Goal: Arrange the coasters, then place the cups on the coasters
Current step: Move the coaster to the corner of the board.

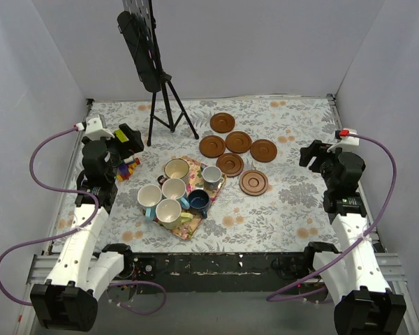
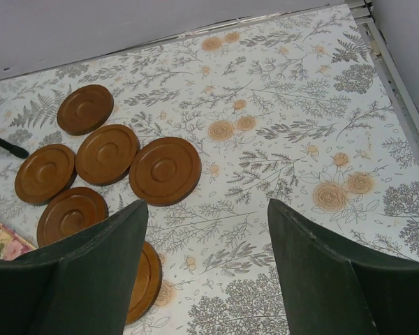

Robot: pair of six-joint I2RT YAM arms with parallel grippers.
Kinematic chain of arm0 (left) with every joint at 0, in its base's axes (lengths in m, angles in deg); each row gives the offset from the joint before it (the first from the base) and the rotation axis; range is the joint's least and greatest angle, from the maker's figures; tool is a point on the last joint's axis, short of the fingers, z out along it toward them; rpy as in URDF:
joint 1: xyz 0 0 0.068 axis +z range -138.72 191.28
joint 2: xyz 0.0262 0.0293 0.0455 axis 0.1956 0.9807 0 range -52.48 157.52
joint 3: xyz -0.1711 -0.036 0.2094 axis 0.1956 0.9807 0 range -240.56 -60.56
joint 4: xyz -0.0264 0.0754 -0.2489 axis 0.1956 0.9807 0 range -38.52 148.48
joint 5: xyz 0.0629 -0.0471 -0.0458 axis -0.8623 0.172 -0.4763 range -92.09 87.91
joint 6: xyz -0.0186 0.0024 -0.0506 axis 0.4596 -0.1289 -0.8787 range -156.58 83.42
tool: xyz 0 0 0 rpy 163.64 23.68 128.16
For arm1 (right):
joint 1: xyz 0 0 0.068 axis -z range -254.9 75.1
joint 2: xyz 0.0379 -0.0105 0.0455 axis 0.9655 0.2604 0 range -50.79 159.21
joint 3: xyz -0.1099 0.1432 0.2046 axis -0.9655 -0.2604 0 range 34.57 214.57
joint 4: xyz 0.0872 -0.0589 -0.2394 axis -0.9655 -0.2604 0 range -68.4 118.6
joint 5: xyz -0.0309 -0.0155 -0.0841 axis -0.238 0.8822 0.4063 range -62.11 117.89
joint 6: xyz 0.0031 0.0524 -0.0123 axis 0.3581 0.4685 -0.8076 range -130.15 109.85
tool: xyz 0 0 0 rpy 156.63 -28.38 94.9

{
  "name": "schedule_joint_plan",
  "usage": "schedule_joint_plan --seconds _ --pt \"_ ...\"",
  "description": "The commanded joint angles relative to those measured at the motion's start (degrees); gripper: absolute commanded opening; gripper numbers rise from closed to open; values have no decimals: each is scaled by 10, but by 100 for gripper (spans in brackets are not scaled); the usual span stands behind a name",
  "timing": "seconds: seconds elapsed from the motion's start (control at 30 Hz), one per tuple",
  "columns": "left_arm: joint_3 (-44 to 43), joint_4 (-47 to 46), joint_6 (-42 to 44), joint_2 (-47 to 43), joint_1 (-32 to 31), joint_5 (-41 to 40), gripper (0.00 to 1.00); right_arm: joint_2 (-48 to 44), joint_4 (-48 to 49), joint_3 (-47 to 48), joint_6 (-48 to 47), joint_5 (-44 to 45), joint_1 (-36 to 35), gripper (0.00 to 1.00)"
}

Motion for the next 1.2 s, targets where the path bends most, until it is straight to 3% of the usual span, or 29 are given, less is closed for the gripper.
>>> schedule_joint_plan --seconds 0.0,0.37,0.6,0.77,0.87,1.17 --pt "6 -8 9 -14 -5 -2 98 -6 5 16 1 5 -2 78" --pt "18 -19 -6 -32 -14 -40 98 4 -47 55 -14 -4 -1 77" --pt "-45 -22 13 -8 -14 -72 98 104 -199 196 -31 -90 -1 73" --pt "-31 -49 23 16 -14 -46 98 176 -230 268 -22 -132 -5 65" --pt "2 -58 37 14 -14 -16 98 236 -245 322 -32 -125 -52 63" --pt "19 -58 46 33 -46 -32 98 469 -277 497 -80 -78 -193 63"
